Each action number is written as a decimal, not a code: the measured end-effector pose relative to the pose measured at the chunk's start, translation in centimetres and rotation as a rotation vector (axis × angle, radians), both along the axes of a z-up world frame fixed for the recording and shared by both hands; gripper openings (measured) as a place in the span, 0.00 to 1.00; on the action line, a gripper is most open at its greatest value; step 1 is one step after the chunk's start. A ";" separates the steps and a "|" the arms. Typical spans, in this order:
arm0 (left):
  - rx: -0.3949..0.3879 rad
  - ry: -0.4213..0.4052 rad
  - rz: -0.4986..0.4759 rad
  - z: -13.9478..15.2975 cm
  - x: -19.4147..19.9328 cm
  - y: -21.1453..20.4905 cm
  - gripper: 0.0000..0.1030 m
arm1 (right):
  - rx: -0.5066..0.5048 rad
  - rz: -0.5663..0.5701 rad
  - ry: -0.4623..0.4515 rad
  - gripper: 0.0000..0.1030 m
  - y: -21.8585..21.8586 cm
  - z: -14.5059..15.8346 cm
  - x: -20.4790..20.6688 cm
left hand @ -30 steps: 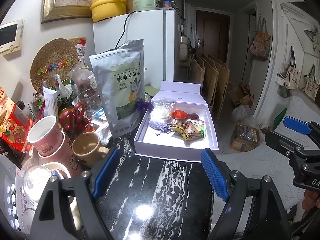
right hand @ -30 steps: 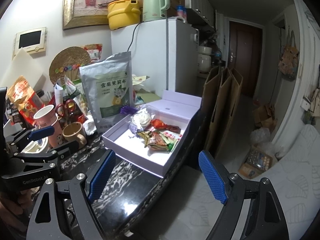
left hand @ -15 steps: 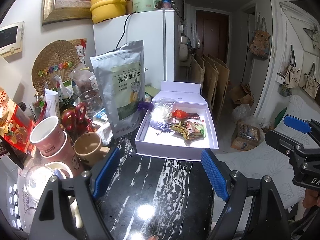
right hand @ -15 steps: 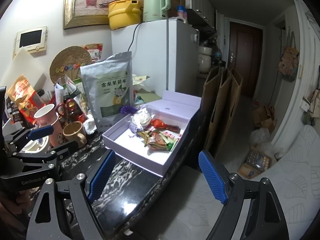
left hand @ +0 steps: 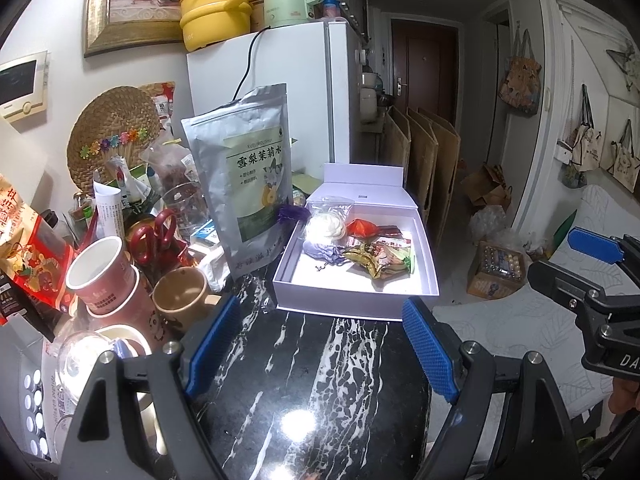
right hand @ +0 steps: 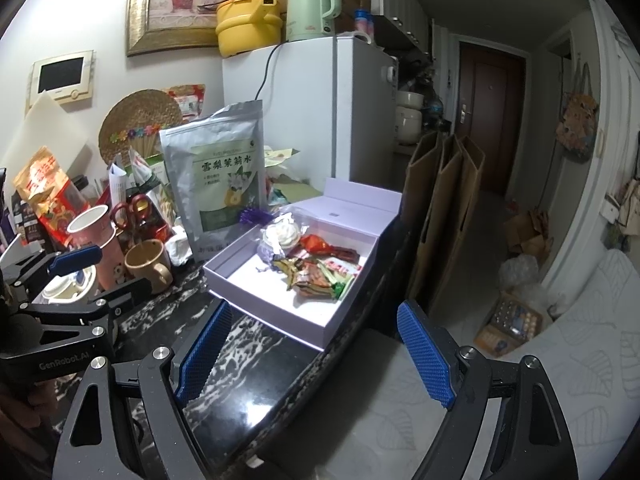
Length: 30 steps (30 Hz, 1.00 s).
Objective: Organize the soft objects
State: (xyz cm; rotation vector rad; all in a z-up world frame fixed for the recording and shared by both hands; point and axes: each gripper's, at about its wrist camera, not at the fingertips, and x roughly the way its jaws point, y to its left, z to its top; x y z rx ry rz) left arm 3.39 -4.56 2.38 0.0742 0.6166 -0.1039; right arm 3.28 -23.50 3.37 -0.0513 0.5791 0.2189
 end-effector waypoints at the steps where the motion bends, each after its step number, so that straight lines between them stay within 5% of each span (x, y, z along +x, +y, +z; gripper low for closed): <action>1: -0.002 0.003 -0.002 0.0 0.0 0.0 0.81 | 0.000 0.000 0.000 0.83 0.0 0.0 0.0; 30: -0.006 0.014 -0.016 -0.2 -0.2 -0.7 0.81 | 0.001 -0.002 0.002 0.83 -0.6 0.1 -0.3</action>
